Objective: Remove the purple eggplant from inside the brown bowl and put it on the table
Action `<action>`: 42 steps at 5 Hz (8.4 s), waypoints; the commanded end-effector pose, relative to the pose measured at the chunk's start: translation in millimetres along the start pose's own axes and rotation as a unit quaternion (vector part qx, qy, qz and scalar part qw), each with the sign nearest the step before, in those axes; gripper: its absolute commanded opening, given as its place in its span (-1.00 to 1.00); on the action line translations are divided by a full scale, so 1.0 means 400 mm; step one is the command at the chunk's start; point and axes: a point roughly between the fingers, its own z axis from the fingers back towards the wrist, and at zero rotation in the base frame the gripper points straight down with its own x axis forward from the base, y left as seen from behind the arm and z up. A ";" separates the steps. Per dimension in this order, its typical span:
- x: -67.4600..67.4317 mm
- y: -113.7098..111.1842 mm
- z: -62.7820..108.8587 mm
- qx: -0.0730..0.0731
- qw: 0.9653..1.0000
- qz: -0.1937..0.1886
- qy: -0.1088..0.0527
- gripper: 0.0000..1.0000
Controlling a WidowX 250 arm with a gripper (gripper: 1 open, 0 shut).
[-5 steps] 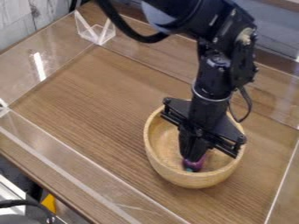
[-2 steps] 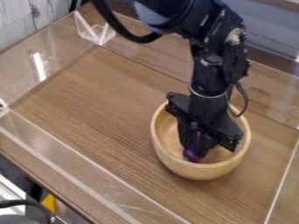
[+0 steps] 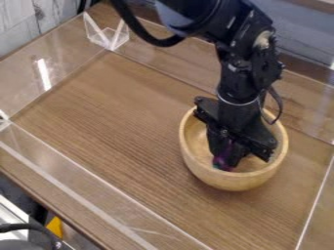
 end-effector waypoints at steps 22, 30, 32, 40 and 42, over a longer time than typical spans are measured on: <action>-0.166 0.081 0.065 -0.002 0.983 0.082 0.166 -1.00; -0.038 -0.007 0.146 0.001 0.991 -0.027 0.132 -1.00; -0.051 0.000 0.184 0.006 0.993 -0.031 0.117 -1.00; -0.082 0.039 0.263 0.022 0.990 0.115 0.074 -1.00; -0.141 0.140 0.287 0.035 0.983 0.159 0.082 -1.00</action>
